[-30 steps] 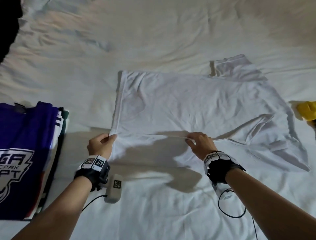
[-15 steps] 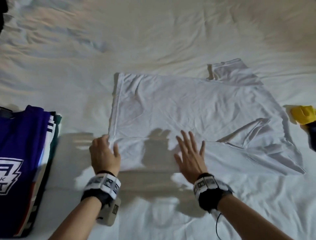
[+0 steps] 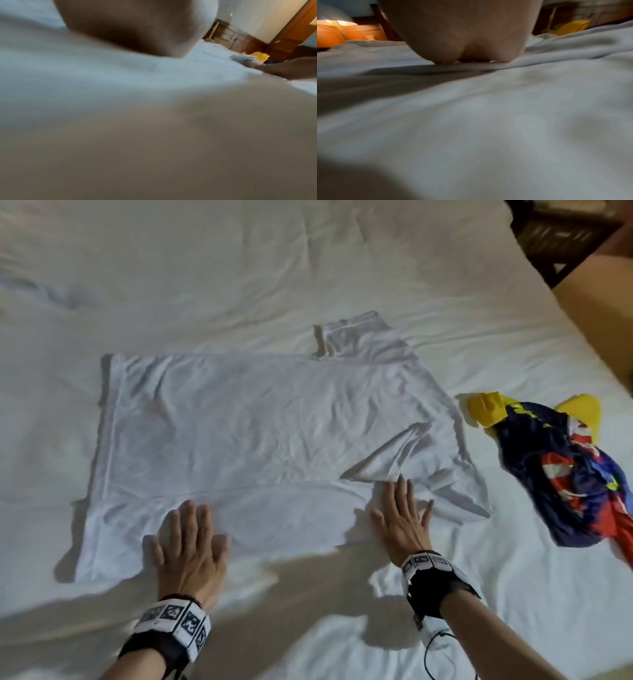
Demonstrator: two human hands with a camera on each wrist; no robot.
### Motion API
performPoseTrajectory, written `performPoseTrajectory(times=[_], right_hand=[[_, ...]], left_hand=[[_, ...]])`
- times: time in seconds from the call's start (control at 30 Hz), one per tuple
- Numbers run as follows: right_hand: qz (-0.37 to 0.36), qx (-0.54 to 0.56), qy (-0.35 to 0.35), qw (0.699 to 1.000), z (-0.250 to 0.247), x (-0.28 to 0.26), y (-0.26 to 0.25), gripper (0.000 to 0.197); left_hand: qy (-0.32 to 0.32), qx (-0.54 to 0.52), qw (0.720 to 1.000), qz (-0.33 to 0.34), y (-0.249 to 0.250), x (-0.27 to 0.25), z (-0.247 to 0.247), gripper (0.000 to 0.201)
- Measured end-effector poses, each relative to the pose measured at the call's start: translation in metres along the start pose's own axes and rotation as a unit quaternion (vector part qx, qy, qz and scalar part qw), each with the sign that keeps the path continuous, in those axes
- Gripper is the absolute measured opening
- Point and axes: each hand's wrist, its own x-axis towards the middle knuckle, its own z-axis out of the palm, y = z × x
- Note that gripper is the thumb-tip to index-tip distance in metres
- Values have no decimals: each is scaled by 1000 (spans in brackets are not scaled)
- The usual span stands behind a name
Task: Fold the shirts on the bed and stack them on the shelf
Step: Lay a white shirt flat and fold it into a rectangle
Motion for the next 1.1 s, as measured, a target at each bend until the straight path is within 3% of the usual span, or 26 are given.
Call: performPoseTrajectory(times=[0.07,0.17,0.2,0.27,0.4,0.43,0.53,0.6,0.67,0.77,0.9,1.0,1.1], right_hand=[[-35,-13,15,999,-11,-6,14,78],[-181,-14,-18,983,-2,-15,10,70],[-209,-17,-27,977,4,-15,14,70],[-203,-33,-22,978,3,1,44,72],[-22,-5,24,999,-29,43,118,78],[-9,2,42,999,-38,45,122,78],[-112,19,64,991,-42,29,95,71],[-187,49,34,981,-30,13,77,68],[-209,53,1,976,-15,9,79,68],[-148,38,18,988,-13,21,116,67],[1,37,37,999,-26,30,161,73],[28,91,91,991,-34,29,156,79],[40,66,153,985,-43,34,148,60]], left_hand=[[20,-36,999,17,53,-2,1,71],[-17,-77,982,172,158,-12,12,68],[-33,-72,977,196,184,-10,19,67],[-44,-47,983,174,212,-2,29,67],[-37,-1,992,122,215,5,40,72],[-38,-11,993,115,218,5,37,73],[0,-48,993,112,250,16,18,75],[25,-53,989,136,277,38,7,71],[11,-51,986,158,295,66,4,72],[-24,-50,982,180,302,94,3,63],[11,-59,981,183,295,93,5,58],[43,-107,980,161,292,91,5,52],[58,-176,976,113,297,96,-7,36]])
